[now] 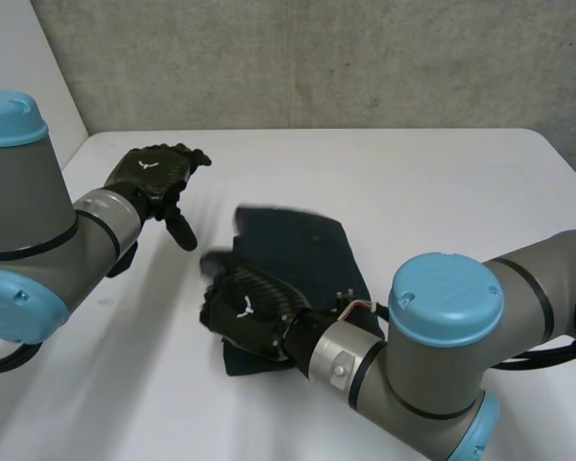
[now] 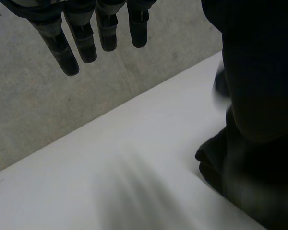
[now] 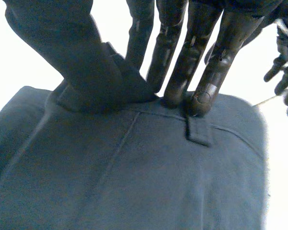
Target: Fold the shorts.
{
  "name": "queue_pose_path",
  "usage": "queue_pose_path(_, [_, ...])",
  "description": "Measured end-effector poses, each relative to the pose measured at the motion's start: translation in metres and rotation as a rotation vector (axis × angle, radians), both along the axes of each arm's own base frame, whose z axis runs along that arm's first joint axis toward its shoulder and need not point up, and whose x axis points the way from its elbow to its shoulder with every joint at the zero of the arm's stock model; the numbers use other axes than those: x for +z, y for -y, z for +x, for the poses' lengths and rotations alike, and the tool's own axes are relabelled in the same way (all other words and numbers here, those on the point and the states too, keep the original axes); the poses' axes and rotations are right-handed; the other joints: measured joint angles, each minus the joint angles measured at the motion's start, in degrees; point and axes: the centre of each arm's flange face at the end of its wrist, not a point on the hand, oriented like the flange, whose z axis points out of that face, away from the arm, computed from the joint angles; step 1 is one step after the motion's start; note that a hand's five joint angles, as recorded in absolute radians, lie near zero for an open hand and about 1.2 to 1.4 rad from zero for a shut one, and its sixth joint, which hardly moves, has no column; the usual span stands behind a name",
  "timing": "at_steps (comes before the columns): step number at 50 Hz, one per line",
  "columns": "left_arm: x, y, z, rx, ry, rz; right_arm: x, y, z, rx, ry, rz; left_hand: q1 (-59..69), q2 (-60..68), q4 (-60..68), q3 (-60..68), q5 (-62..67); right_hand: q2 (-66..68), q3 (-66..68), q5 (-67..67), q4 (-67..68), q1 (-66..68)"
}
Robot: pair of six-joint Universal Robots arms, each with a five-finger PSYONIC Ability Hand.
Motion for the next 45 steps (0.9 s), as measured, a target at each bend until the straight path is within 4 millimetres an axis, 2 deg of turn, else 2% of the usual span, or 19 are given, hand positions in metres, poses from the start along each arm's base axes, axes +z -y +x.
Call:
queue_pose_path(1, [0.003,0.0,0.0,0.001,-0.009,-0.004,-0.003,-0.001,0.001,0.01,0.009,0.022,0.0,0.0,0.0,0.0,0.0,-26.7,-24.4,-23.7,-24.8,-22.2])
queue_pose_path(2, [0.004,0.001,-0.001,0.001,-0.012,-0.007,-0.003,0.0,0.001,0.006,0.013,0.03,0.0,0.0,0.0,0.0,0.0,-26.7,-24.4,-23.7,-24.8,-22.2])
queue_pose_path(3, [0.004,0.001,-0.001,0.001,-0.013,-0.009,-0.002,0.002,0.0,-0.001,0.018,0.041,0.0,0.0,0.0,0.0,0.0,-40.6,-37.4,-37.5,-39.2,-33.4])
queue_pose_path(5, [0.008,0.001,-0.002,-0.002,-0.021,-0.02,0.004,0.012,-0.003,-0.05,0.05,0.082,0.0,0.0,0.0,0.0,0.0,-44.2,-40.4,-41.6,-44.2,-36.5])
queue_pose_path(6, [0.01,0.001,-0.003,-0.005,-0.024,-0.025,0.01,0.019,-0.006,-0.084,0.075,0.106,0.0,0.0,0.0,0.0,0.0,-49.2,-46.6,-47.7,-49.7,-39.5])
queue_pose_path(8, [0.012,0.0,-0.006,-0.011,-0.028,-0.032,0.019,0.028,-0.01,-0.138,0.114,0.143,0.0,0.0,0.0,0.0,0.0,-49.8,-49.7,-49.2,-50.3,-39.7])
queue_pose_path(10, [0.016,-0.003,-0.012,-0.029,-0.039,-0.041,0.041,0.049,-0.022,-0.263,0.216,0.232,0.0,0.0,0.0,0.0,0.0,-49.8,-50.4,-49.2,-50.3,-40.0])
queue_pose_path(12, [0.016,-0.005,-0.016,-0.04,-0.044,-0.041,0.05,0.059,-0.028,-0.322,0.267,0.281,0.0,0.0,0.0,0.0,0.0,-49.8,-50.4,-49.2,-50.3,-40.1])
queue_pose_path(13, [0.015,-0.01,-0.022,-0.057,-0.052,-0.034,0.059,0.072,-0.037,-0.395,0.323,0.347,0.0,0.0,0.0,0.0,0.0,-49.8,-50.4,-49.2,-50.3,-40.1])
queue_pose_path(15, [0.011,-0.016,-0.03,-0.081,-0.061,-0.017,0.062,0.084,-0.045,-0.464,0.362,0.418,0.0,0.0,0.0,0.0,0.0,-49.8,-50.4,-49.2,-50.3,-40.1])
queue_pose_path(17, [0.009,-0.018,-0.033,-0.088,-0.063,-0.01,0.062,0.087,-0.047,-0.48,0.367,0.436,0.0,0.0,0.0,0.0,0.0,-49.8,-50.4,-49.2,-50.3,-40.1])
queue_pose_path(21, [-0.023,-0.037,-0.056,-0.138,-0.048,0.086,0.039,0.109,-0.052,-0.604,0.301,0.606,0.0,0.0,0.0,0.0,0.0,-49.8,-51.1,-49.2,-50.3,-40.1])
queue_pose_path(26, [-0.056,-0.047,-0.06,-0.075,0.022,0.158,0.013,0.114,-0.05,-0.645,0.179,0.702,0.0,0.0,0.0,0.0,0.0,-49.8,-51.1,-49.2,-50.3,-40.9])
queue_pose_path(31, [-0.067,-0.049,-0.054,0.003,0.073,0.171,0.011,0.111,-0.05,-0.64,0.154,0.714,0.0,0.0,0.0,0.0,0.0,-49.8,-51.1,-49.2,-50.3,-40.9])
queue_pose_path(37, [-0.059,-0.048,-0.049,0.04,0.078,0.151,0.026,0.103,-0.052,-0.614,0.195,0.67,0.0,0.0,0.0,0.0,0.0,-49.8,-51.1,-49.2,-50.3,-40.9])
queue_pose_path(40, [-0.04,-0.051,-0.045,0.043,0.056,0.118,0.041,0.093,-0.057,-0.594,0.233,0.633,0.0,0.0,0.0,0.0,0.0,-49.8,-51.1,-49.2,-50.3,-40.9])
queue_pose_path(45, [-0.026,-0.057,-0.041,0.033,0.039,0.099,0.055,0.08,-0.065,-0.579,0.255,0.604,0.0,0.0,0.0,0.0,0.0,-49.8,-51.1,-49.2,-50.3,-40.9])
